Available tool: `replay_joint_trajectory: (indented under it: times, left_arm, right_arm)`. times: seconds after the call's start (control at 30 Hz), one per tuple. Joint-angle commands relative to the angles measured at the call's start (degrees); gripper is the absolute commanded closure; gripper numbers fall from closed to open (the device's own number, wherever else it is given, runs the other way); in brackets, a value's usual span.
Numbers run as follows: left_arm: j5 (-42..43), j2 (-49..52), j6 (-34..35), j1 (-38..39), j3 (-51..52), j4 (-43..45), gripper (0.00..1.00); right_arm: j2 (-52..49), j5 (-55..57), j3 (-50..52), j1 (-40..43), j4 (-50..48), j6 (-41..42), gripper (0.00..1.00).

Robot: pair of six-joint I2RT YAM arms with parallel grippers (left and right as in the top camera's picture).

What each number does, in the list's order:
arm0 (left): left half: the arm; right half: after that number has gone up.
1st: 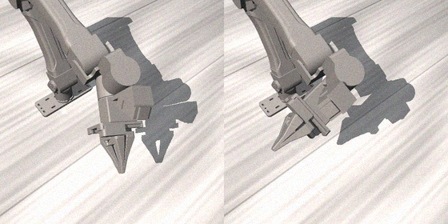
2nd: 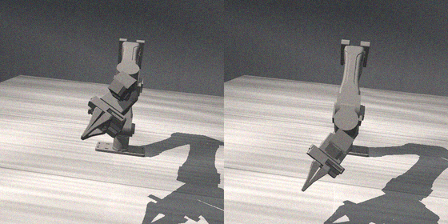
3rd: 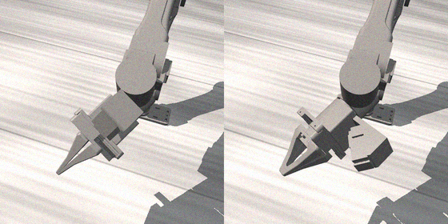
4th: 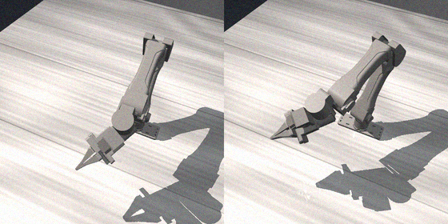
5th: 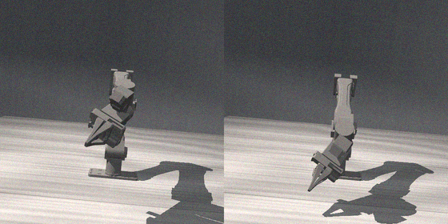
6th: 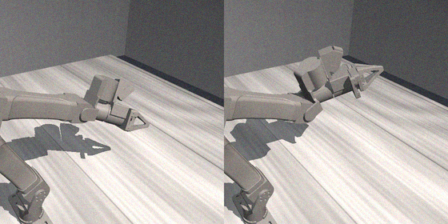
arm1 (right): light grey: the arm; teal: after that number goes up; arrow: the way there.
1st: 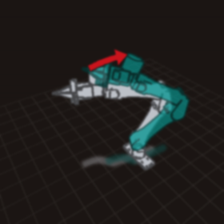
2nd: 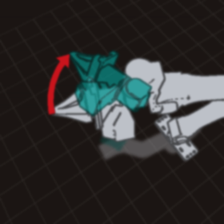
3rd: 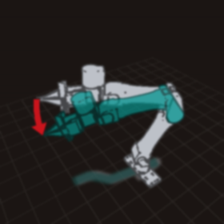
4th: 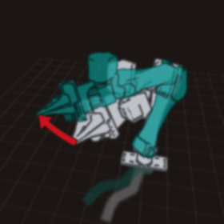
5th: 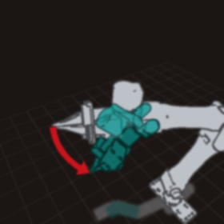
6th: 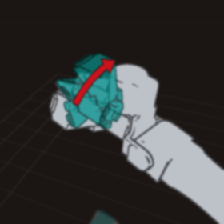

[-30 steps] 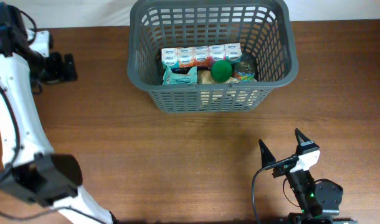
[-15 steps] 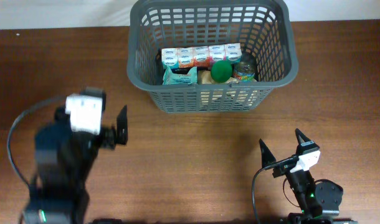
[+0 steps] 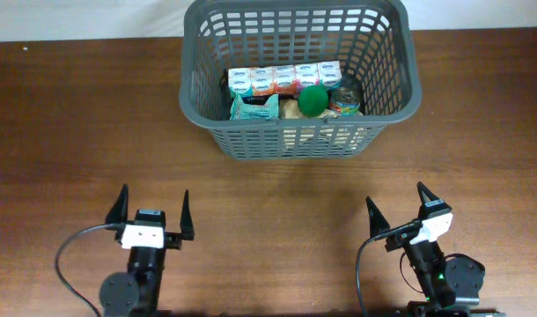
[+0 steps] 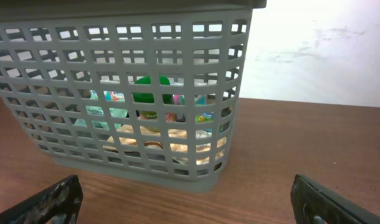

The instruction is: Pack container

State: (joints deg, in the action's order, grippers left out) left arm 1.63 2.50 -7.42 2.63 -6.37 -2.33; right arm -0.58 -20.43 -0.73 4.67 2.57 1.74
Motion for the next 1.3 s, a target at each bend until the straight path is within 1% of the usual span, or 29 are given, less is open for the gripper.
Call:
replay_joint_trajectory:
  times: [0.0,0.17,0.23,0.3,1.27]
  left_arm:
    - [-0.42,-2.23,0.48,0.15,3.69,1.49,0.01]
    - [-0.37,-2.23,0.50,0.15,5.75,0.63,0.01]
    - [-0.37,-2.23,0.50,0.15,5.81,-2.10,0.01]
    - [-0.48,-2.21,0.50,0.15,5.81,-2.36,0.01]
    - [-0.48,-2.21,0.50,0.15,5.81,-2.27,0.01]
  right_arm:
    - [0.37,0.09,0.42,-0.52,0.17,0.44,0.01]
    - [0.37,0.09,0.42,-0.52,0.17,0.44,0.01]
    - [0.37,0.09,0.42,-0.52,0.17,0.44,0.01]
    - [0.37,0.09,0.42,-0.52,0.17,0.44,0.01]
    - [0.37,0.09,0.42,-0.52,0.17,0.44,0.01]
